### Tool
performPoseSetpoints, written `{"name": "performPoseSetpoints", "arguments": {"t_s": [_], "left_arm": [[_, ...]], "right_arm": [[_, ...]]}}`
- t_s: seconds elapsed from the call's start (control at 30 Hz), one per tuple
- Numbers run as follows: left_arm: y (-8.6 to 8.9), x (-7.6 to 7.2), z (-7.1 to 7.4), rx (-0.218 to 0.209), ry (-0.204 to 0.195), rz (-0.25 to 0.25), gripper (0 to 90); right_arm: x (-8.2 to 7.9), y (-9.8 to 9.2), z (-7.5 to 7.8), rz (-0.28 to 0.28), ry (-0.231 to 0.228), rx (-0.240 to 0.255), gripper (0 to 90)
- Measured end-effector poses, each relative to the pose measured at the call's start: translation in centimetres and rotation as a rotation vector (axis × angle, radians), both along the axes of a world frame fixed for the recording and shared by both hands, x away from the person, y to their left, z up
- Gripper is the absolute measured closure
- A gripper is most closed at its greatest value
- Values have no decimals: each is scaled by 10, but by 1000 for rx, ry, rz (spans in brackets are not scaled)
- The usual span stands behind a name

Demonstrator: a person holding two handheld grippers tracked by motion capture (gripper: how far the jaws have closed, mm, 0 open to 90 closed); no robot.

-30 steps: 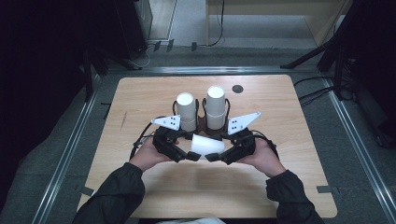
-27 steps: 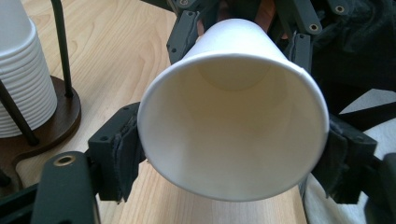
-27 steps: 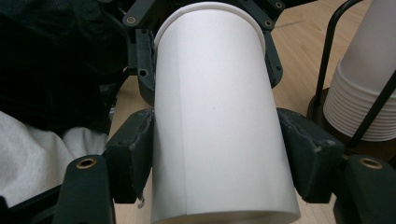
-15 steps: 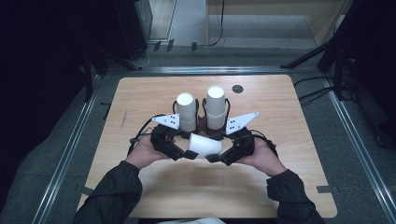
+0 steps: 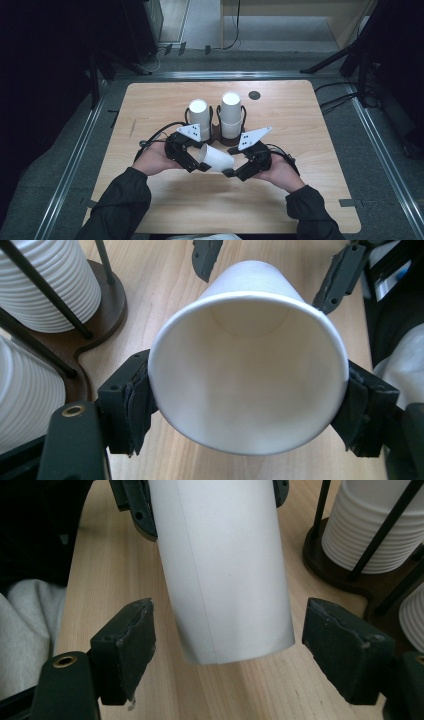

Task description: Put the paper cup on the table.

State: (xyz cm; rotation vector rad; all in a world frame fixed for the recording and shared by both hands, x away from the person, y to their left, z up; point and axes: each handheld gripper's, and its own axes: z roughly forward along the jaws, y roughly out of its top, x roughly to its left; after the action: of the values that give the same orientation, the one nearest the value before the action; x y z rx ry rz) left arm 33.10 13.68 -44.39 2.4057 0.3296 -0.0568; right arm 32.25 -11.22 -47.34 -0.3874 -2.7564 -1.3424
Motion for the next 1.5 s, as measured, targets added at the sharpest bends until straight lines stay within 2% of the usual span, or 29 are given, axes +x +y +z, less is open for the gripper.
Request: {"name": "performPoseSetpoints", "arguments": {"t_s": [0.13,0.17,0.3,0.5,0.73,0.93,1.07,1.17,1.33,1.37,1.5], "left_arm": [[-5,2,-2,33,-23,-29,226],[-8,2,-3,60,-26,-34,227],[-11,3,-5,81,-18,-45,226],[-18,2,-12,144,-6,-68,226],[-26,-1,-15,170,-1,-89,225],[-28,-1,-15,168,4,-80,222],[-28,-1,-15,173,5,-82,218],[-27,-1,-14,161,2,-84,209],[-21,-1,-12,93,1,-50,171],[-20,0,-12,82,-2,-43,126],[-14,2,-8,19,20,-11,107]], "right_arm": [[0,1,-6,3,10,-9,232],[0,2,-8,5,10,-15,233],[-1,5,-12,7,6,-27,241],[-2,11,-18,19,2,-54,248],[-4,21,-25,32,6,-90,257],[-4,27,-30,42,10,-108,296],[-5,27,-30,49,-20,-114,319],[-5,27,-29,52,-20,-110,319],[-5,24,-25,45,-21,-88,315],[-5,22,-23,40,-22,-81,315],[-3,19,-19,30,-25,-67,314]]}}
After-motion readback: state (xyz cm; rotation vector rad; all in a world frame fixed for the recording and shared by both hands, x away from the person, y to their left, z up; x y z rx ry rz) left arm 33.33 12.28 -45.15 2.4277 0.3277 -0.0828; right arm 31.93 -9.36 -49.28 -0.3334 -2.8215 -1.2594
